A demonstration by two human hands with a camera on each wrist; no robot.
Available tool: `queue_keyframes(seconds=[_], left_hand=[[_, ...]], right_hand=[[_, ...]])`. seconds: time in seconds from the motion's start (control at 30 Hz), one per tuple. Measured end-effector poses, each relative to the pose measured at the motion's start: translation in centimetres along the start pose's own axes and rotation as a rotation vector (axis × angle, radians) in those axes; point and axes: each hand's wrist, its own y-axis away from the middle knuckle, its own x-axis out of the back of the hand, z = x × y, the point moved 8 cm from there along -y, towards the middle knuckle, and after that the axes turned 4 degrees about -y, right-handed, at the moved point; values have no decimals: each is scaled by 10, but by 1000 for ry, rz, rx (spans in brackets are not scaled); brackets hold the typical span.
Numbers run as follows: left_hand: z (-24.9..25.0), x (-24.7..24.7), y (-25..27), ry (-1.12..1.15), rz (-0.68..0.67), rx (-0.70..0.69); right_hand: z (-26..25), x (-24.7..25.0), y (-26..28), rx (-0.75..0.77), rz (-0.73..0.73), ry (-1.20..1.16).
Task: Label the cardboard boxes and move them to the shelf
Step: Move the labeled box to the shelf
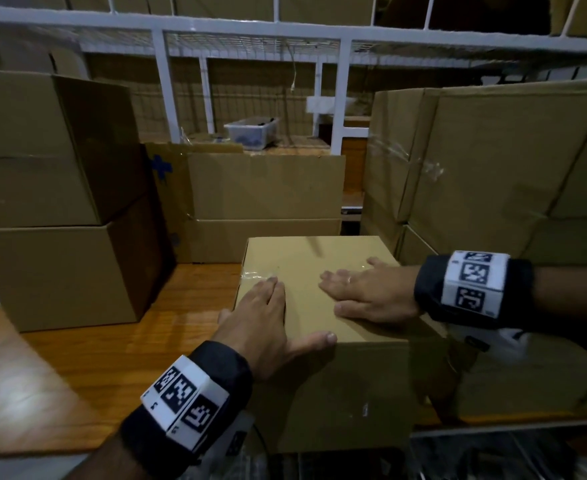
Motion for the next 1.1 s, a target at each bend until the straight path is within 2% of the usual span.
queue_keyframes(seconds=[0.1, 0.23, 0.37, 0.5, 0.63, 0.8, 0.87, 1.0, 1.1], left_hand=[[1, -2, 0, -36, -12, 0], [1, -4, -3, -85, 0, 13], [2, -3, -2, -81, 8, 12], [0, -3, -1, -85, 23, -8], [0, -4, -1, -83, 28, 0], [1, -4, -3, -94, 24, -2], [1, -5, -3, -96, 26, 1], [1, -4, -2, -113, 36, 3], [1, -4, -1, -113, 42, 4]], right_hand=[[4, 2, 7, -61, 30, -13], [-19, 5, -3, 20, 11, 8], [-11, 20, -25, -81, 30, 14], [-25, 26, -37, -7, 20, -9], [-16, 33, -40, -70, 20, -32], [-20, 20, -28, -29, -31, 9], [-17, 18, -18, -52, -8, 23], [-24, 6, 4, 14, -17, -22], [-19, 0, 21, -25, 18, -62]])
